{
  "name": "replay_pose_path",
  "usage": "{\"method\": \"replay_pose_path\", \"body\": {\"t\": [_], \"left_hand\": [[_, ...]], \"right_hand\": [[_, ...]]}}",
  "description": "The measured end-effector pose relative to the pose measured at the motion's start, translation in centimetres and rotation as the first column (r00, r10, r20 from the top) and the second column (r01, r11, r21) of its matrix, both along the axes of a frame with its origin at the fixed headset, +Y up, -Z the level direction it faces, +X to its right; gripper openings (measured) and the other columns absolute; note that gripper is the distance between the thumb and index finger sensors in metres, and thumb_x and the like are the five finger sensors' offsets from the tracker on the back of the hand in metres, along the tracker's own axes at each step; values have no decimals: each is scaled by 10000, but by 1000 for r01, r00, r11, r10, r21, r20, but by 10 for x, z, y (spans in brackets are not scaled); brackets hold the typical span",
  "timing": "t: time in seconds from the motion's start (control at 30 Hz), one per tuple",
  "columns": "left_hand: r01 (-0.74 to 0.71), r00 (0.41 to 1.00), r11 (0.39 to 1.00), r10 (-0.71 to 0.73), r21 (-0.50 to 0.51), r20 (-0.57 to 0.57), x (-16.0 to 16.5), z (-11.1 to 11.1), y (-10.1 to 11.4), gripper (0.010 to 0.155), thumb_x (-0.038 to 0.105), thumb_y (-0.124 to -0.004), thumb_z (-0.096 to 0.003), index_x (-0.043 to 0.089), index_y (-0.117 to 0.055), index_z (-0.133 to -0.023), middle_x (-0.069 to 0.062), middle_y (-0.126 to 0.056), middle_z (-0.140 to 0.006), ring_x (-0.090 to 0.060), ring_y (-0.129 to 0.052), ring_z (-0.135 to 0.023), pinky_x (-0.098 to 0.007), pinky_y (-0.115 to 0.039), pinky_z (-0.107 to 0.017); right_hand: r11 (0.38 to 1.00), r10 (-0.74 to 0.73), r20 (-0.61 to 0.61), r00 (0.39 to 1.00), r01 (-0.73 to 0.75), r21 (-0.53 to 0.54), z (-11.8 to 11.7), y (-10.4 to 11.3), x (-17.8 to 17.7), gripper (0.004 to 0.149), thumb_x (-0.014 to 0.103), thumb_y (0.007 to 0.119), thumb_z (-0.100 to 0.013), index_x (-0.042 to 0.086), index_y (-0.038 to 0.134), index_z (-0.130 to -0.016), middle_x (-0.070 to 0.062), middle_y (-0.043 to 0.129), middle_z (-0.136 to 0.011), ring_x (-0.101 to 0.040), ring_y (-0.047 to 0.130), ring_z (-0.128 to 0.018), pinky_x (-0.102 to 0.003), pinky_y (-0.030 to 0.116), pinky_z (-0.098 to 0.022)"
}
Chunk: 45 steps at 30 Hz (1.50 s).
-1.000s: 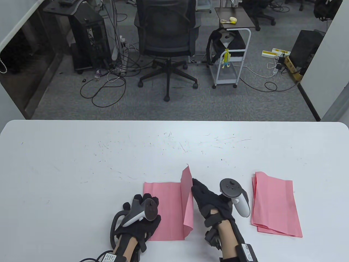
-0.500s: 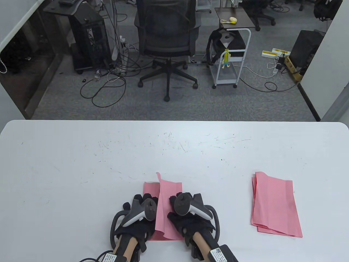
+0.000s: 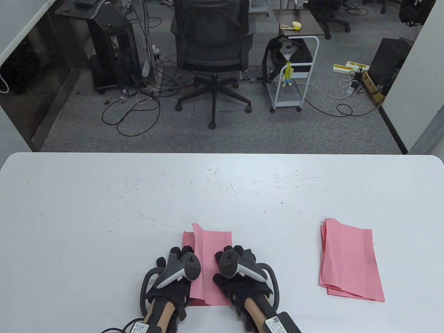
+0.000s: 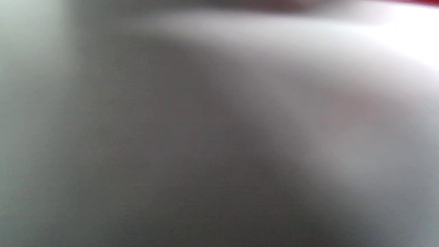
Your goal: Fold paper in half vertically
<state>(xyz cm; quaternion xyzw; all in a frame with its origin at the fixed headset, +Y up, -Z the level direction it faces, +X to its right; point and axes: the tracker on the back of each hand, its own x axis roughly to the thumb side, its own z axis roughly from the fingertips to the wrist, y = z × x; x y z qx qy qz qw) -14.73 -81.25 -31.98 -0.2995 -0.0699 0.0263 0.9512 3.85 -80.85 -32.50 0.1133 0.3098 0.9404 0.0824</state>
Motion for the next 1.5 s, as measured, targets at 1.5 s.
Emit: {"method": "replay_pose_path", "body": {"t": [1.5], "left_hand": [[14, 1000, 1000, -14, 15, 6, 8, 3, 3, 739, 627, -384, -541, 374, -38, -1142, 50, 39, -1228, -373, 15, -1122, -679, -137, -784]], "right_hand": [[999, -51, 24, 998, 51, 6, -2, 10, 4, 700, 548, 579, -504, 337, 220, -1066, 23, 146, -1160, -283, 137, -1079, -575, 191, -773]]}}
